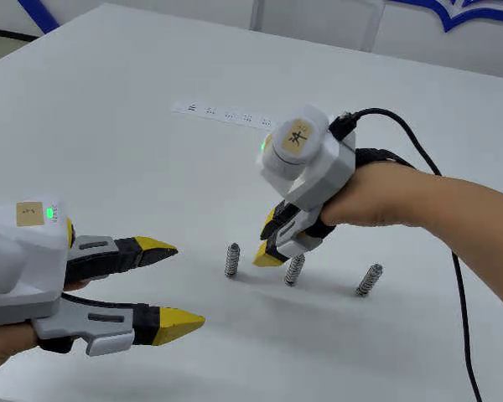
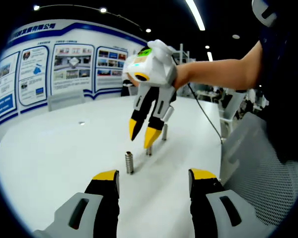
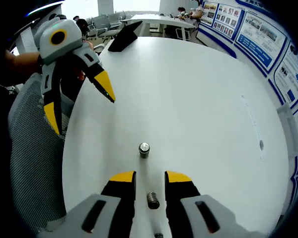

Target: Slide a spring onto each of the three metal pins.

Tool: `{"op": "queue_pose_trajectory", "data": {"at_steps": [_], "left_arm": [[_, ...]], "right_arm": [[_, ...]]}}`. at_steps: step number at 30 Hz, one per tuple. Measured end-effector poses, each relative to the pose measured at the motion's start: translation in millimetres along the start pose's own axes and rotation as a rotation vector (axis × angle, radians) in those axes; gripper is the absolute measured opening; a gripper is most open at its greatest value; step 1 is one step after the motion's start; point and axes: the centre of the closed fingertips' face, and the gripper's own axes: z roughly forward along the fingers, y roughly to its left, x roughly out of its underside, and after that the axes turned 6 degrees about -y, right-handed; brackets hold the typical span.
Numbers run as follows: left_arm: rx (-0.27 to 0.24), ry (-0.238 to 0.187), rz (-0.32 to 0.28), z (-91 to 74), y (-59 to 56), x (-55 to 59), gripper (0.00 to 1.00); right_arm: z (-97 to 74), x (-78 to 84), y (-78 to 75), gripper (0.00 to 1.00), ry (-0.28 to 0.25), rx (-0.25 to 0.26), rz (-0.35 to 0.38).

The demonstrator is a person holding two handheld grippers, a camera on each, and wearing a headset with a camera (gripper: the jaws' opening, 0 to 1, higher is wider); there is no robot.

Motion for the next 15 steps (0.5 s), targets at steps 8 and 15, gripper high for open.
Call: {"op": "queue_pose_trajectory", "data": {"at_steps": [8,15], "left_arm": [[0.001,0.003,0.003,1.7,0.1,-2.7,0.58],[0.005,0.011,0.003,3.3,0.2,-1.8,0.58]], "right_arm": [[-19.3,13.0,-2.1,0.26,-0.051,0.039,0.058],[-31.6,30.3,-3.8,0.28,-0.074,0.081,0.095]]}}
